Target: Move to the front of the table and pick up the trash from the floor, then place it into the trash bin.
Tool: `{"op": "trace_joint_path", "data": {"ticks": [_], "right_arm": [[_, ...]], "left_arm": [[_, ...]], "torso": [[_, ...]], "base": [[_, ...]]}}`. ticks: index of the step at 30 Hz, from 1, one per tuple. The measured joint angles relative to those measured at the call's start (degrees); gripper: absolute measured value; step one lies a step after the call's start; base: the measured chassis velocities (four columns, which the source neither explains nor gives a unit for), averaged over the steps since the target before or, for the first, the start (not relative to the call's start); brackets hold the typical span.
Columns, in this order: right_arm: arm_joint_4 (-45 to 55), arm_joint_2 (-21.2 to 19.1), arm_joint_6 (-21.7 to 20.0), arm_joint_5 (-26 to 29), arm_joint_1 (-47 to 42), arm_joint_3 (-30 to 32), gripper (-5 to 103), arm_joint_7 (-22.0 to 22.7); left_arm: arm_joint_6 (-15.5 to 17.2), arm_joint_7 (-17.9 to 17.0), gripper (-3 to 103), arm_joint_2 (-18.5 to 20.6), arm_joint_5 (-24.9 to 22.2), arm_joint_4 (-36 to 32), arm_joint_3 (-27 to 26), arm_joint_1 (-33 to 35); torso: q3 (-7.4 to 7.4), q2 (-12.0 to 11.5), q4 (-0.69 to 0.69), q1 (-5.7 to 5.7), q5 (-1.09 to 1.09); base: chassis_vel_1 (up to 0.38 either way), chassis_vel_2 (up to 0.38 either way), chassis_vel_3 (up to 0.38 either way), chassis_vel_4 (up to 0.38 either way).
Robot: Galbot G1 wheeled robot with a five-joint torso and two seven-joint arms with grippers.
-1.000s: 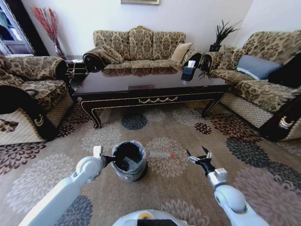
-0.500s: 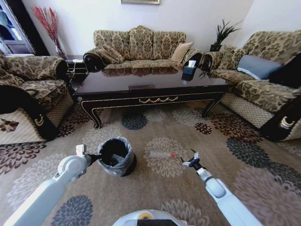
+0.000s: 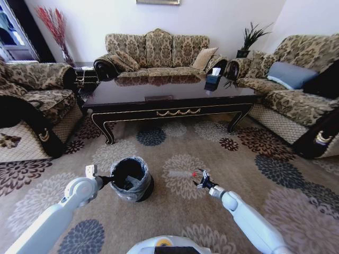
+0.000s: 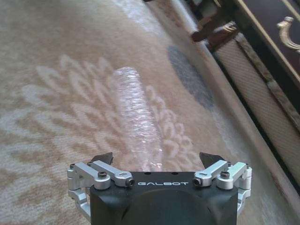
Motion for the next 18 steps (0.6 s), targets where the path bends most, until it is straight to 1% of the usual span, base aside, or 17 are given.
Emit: {"op": "trace_joint_path", "data": {"ticks": [2, 3, 8, 16, 18], "right_arm": [[-2.4, 1.17, 1.47, -2.74, 2.29, -0.38, 100, -0.34], [-2.4, 1.17, 1.47, -2.74, 2.29, -0.38, 100, -0.34], [-7.47, 3.83, 2.45, -4.75, 7.4, -2.51, 100, -0.59], [-13.05, 5.98, 3.46, -5.59, 11.74, -5.68, 100, -1.18], [-15.42, 6.78, 3.83, -5.5, 13.48, -7.29, 100, -1.57]], "left_arm": [[0.01, -0.01, 0, 0.03, -0.01, -0.26, -0.47, 0.55], [0.01, -0.01, 0, 0.03, -0.01, -0.26, -0.47, 0.55], [0.01, -0.13, 0, 0.2, -0.09, -0.8, -1.59, 1.9], [0.02, -0.18, 0, 0.45, -0.31, -0.96, -2.31, 2.27], [0.02, -0.18, 0, 0.52, -0.39, -0.9, -2.31, 1.97]], "torso": [[0.0, 0.0, 0.0, 0.0, -0.02], [0.0, 0.0, 0.0, 0.0, -0.02], [0.0, 0.0, 0.01, 0.0, -0.02], [0.0, 0.0, 0.01, 0.0, -0.02], [0.0, 0.0, 0.01, 0.0, -0.01]], "base": [[0.0, 0.0, 0.0, 0.0], [0.0, 0.0, 0.0, 0.0], [0.0, 0.0, 0.0, 0.0], [0.0, 0.0, 0.0, 0.0], [0.0, 0.0, 0.0, 0.0]]}}
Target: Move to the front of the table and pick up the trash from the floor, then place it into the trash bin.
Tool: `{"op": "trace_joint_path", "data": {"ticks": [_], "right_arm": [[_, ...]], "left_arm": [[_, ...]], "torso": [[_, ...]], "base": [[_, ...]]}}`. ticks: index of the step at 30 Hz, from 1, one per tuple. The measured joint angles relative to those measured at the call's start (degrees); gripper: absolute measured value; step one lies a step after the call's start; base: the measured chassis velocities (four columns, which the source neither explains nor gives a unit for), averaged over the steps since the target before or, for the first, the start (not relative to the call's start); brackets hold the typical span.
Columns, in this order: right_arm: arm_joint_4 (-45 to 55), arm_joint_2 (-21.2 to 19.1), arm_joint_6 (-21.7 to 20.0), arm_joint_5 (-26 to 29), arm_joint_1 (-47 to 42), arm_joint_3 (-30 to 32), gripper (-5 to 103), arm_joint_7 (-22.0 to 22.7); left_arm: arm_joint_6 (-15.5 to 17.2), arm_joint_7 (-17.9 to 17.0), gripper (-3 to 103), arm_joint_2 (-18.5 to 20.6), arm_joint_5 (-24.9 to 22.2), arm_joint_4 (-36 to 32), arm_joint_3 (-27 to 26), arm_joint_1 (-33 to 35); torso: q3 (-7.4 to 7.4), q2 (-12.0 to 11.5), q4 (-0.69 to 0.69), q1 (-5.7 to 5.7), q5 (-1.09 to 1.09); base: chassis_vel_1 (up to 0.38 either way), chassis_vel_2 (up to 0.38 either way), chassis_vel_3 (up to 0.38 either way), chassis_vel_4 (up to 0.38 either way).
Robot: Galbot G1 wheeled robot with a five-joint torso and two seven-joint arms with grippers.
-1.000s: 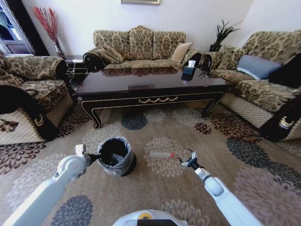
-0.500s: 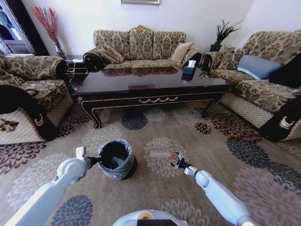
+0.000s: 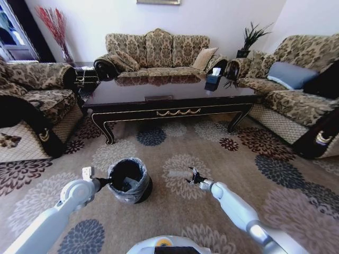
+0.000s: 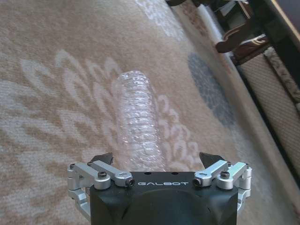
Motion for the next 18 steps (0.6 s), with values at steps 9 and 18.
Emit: {"op": "trace_joint_path", "data": {"ticks": [9, 18], "right_arm": [[-7.31, 3.01, 0.17, 2.48, 4.66, -5.42, 100, -1.2], [-15.39, 5.46, 1.57, 2.14, 8.98, -5.56, 78, -2.49]], "left_arm": [[0.01, 0.56, 0, -0.04, -0.52, 0.15, -0.05, -1.11], [0.0, 2.2, 0, 0.14, -0.74, 1.32, 0.99, -3.06]], "torso": [[0.0, 0.0, 0.01, 0.0, 0.0], [0.0, 0.0, 0.0, 0.0, -0.01]], "base": [[0.0, 0.0, 0.0, 0.0], [0.0, 0.0, 0.0, 0.0]]}}
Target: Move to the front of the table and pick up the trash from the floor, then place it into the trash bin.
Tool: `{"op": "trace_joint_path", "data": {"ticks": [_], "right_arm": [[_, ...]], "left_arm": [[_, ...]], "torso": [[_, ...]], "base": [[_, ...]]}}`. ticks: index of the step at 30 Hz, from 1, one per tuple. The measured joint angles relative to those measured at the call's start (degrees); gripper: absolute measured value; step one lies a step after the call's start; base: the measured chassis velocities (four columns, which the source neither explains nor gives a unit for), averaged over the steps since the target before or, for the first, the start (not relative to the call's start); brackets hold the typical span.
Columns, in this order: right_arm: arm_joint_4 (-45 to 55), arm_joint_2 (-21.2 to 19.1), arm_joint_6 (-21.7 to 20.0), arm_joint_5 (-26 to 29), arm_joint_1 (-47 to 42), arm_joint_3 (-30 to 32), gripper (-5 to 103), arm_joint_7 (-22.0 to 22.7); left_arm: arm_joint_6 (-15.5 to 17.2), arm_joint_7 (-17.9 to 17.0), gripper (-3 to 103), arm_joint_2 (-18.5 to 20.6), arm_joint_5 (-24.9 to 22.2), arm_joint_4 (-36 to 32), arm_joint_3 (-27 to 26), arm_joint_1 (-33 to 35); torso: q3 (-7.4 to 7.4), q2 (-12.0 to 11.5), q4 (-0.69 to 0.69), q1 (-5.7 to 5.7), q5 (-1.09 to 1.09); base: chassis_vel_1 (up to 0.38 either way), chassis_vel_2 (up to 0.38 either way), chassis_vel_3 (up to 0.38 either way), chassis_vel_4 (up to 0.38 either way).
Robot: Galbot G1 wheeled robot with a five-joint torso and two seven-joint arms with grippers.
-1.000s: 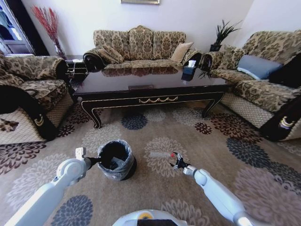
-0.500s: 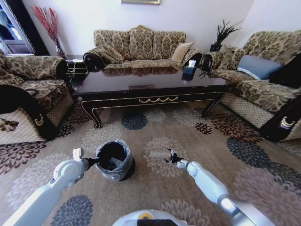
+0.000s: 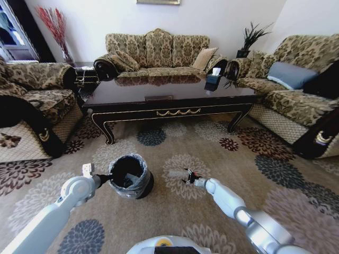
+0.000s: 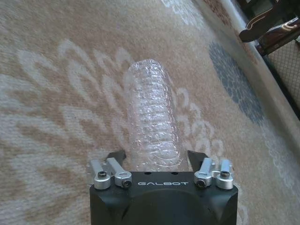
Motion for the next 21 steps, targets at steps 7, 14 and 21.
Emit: {"op": "trace_joint_path", "data": {"ticks": [7, 14, 21], "right_arm": [[-1.82, 0.95, -0.28, -0.01, 1.26, 0.34, 50, -0.31], [-1.06, 0.42, -0.37, 0.23, 1.11, 0.56, 33, -0.65], [-0.62, -0.08, -0.37, 0.32, 0.85, 0.84, 24, -0.71]], "left_arm": [[0.0, 0.16, 0, 0.13, -0.09, 0.26, 0.13, -0.63], [-0.01, 0.07, 0, 0.32, -0.38, -0.27, 0.15, -0.58], [-0.01, -0.1, 0, 0.28, -0.29, -0.63, -0.16, 0.41]], "torso": [[0.0, 0.0, 0.0, 0.0, 0.01], [0.0, 0.0, 0.0, 0.0, 0.01], [0.0, 0.0, 0.0, 0.0, 0.01]], "base": [[0.0, 0.0, 0.0, 0.0], [0.0, 0.0, 0.0, 0.0], [0.0, 0.0, 0.0, 0.0]]}}
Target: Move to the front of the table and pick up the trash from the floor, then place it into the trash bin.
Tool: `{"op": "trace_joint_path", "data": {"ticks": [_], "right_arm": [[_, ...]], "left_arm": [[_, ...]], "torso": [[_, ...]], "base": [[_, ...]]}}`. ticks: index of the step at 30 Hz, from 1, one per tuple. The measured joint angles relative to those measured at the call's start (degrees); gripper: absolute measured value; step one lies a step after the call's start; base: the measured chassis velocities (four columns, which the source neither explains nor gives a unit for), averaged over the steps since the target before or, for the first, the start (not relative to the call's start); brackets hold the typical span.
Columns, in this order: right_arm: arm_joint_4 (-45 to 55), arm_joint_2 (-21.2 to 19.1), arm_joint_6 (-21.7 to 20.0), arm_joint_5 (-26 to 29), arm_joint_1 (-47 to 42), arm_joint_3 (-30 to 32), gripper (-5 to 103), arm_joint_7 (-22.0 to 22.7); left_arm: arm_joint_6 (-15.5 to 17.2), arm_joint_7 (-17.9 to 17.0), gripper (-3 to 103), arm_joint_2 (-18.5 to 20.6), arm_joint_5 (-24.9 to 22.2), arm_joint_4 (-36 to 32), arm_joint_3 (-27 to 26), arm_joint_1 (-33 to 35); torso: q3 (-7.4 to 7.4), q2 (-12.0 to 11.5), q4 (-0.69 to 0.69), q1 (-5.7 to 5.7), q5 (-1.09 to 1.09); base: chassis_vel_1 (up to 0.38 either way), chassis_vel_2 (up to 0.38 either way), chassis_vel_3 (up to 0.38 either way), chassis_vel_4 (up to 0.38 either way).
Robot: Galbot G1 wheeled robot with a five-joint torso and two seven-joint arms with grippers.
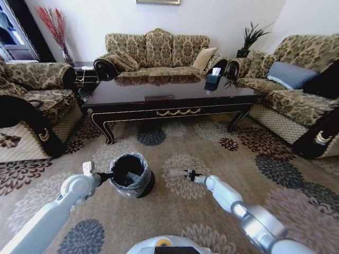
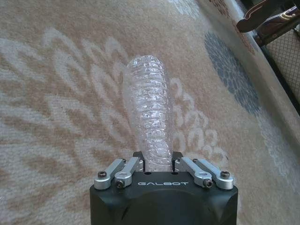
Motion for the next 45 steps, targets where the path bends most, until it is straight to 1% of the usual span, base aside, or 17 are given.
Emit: {"op": "trace_joint_path", "data": {"ticks": [9, 14, 20, 22, 23, 24, 26, 28, 29, 30, 33, 35, 39, 41, 43, 44, 45], "right_arm": [[0.38, -0.5, -0.15, -0.06, -0.63, 0.55, 24, 0.18], [2.79, -2.33, -0.21, 0.85, -1.45, 1.26, 24, 0.33], [7.85, -5.97, -0.65, 4.26, -3.65, 5.3, 24, 1.46], [10.89, -8.0, -1.88, 7.04, -5.03, 6.17, 24, 1.48], [13.89, -9.86, -3.16, 9.63, -6.35, 6.77, 24, 1.42], [13.89, -9.86, -3.16, 9.63, -6.35, 6.77, 24, 1.42], [20.92, -13.1, -6.15, 14.89, -9.93, 8.66, 24, 1.15], [27.44, -15.15, -8.22, 20.16, -14.27, 11.16, 24, 1.41], [27.44, -15.15, -8.22, 20.16, -14.27, 11.16, 24, 1.41], [29.3, -15.66, -8.92, 21.8, -15.78, 11.91, 24, 1.61], [40.49, -18.15, -12.5, 30.16, -24.28, 16.97, 24, 2.75], [42.62, -18.5, -13.07, 31.28, -25.74, 18.13, 24, 2.94], [56.9, -20.25, -16.71, 38.89, -35.9, 27.33, 24, 4.34], [58.99, -20.4, -17.32, 40.23, -37.58, 28.8, 24, 4.44], [69.22, -20.83, -19.7, 46.05, -45.19, 34.57, 24, 4.67], [72.96, -20.9, -20.25, 47.62, -47.43, 36.15, 24, 4.7], [72.96, -20.9, -20.25, 47.62, -47.43, 36.15, 24, 4.7]], "left_arm": [[0.0, -0.07, 0, -0.01, 0.65, -0.59, -0.91, 2.16], [0.0, -0.08, 0, 0.02, 0.65, -0.84, -1.04, 2.25], [0.0, -0.12, 0, -0.51, 1.2, -0.68, -0.06, 1.63], [0.0, -0.16, 0, -0.72, 1.52, -0.42, 0.44, 1.28], [0.0, -0.2, 0, -0.85, 1.62, -0.31, 0.93, 0.87], [0.0, -0.2, 0, -0.85, 1.62, -0.31, 0.93, 0.87], [0.0, -0.56, 0, -1.07, 1.62, -0.24, 2.06, -0.24], [0.0, -1.18, 0, -1.33, 1.02, -0.16, 3.2, -1.42], [0.0, -1.18, 0, -1.33, 1.02, -0.16, 3.2, -1.42], [0.0, -1.27, 0, -1.39, 0.95, -0.1, 3.57, -1.74], [0.0, -2.22, 0, -1.74, 0.87, 0.35, 5.99, -3.87], [-0.01, -2.4, 0, -1.83, 0.82, 0.39, 6.6, -4.4], [-0.01, -3.76, 0, -2.94, -0.48, 0.63, 9.66, -7.46], [0.0, -3.94, 0, -3.1, -0.69, 0.66, 9.93, -7.71], [0.0, -4.45, 0, -3.75, -1.2, 0.78, 11.21, -8.72], [-0.01, -4.45, 0, -3.86, -1.25, 0.77, 11.48, -8.77], [-0.01, -4.45, 0, -3.86, -1.25, 0.77, 11.48, -8.77]], "torso": [[0.0, 0.0, 0.01, 0.0, 0.0], [0.0, 0.0, 0.0, 0.0, 0.0], [0.0, 0.0, 0.0, 0.0, 0.01], [0.0, 0.0, 0.01, 0.0, 0.02], [0.0, 0.0, 0.0, 0.0, 0.0], [0.0, 0.0, 0.0, 0.0, 0.0], [0.0, 0.0, -0.01, 0.0, 0.0], [-0.01, 0.0, 0.01, 0.0, 0.0], [-0.01, 0.0, 0.01, 0.0, 0.0], [-0.01, 0.0, 0.0, 0.0, 0.0], [-0.01, 0.0, -0.01, 0.0, 0.04], [-0.01, 0.0, -0.01, 0.0, 0.03], [-0.01, 0.0, 0.01, 0.0, 0.0], [-0.01, 0.0, 0.0, 0.0, 0.0], [-0.01, 0.0, -0.02, 0.0, 0.0], [-0.01, 0.0, -0.04, 0.0, 0.0], [-0.01, 0.0, -0.04, 0.0, 0.0]], "base": [[0.0, 0.0, 0.0, 0.0], [0.0, 0.0, 0.0, 0.0], [0.0, 0.0, 0.0, 0.0], [0.0, 0.0, 0.0, 0.0], [0.0, 0.0, 0.0, 0.0], [0.0, 0.0, 0.0, 0.0], [0.0, 0.0, 0.0, 0.0], [0.0, 0.0, 0.0, 0.0], [0.0, 0.0, 0.0, 0.0], [0.0, 0.0, 0.0, 0.0], [0.0, 0.0, 0.0, 0.0], [0.0, 0.0, 0.0, 0.0], [0.0, 0.0, 0.0, 0.0], [0.0, 0.0, 0.0, 0.0], [0.0, 0.0, 0.0, 0.0], [0.0, 0.0, 0.0, 0.0], [0.0, 0.0, 0.0, 0.0]]}}
